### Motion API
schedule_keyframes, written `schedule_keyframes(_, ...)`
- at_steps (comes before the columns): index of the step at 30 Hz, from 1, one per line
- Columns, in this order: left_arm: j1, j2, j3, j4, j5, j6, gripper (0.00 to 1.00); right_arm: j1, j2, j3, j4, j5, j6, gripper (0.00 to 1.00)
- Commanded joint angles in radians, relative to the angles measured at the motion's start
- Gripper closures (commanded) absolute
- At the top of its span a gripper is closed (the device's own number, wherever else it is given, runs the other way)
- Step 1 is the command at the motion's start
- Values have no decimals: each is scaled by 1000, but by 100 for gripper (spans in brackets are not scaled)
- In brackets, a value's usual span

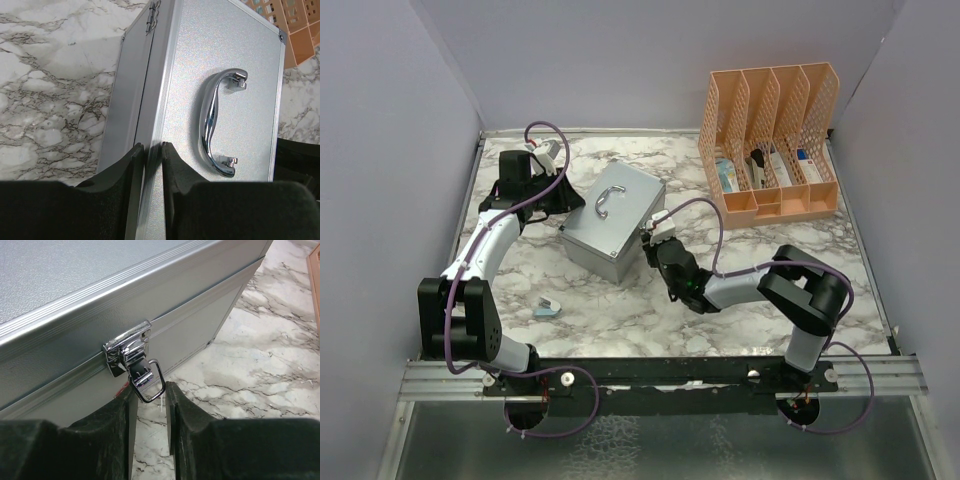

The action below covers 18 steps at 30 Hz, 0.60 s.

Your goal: Organize the medicine kit

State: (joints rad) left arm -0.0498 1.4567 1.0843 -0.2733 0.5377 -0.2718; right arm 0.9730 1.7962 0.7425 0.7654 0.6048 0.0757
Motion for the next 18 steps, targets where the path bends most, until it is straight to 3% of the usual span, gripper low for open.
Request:
schedule_keyframes(1, -3, 50, -56, -154, -45, 37, 79, -23, -40, -16, 86, 49, -21, 74)
schedule_keyframes(13, -2, 49, -56, -154, -43, 36, 79, -22, -67, -34, 116, 62, -48, 84)
schedule_keyframes(18, -2, 48, -57, -154, -42, 36, 80, -23, -79, -43, 118, 77, -51, 80)
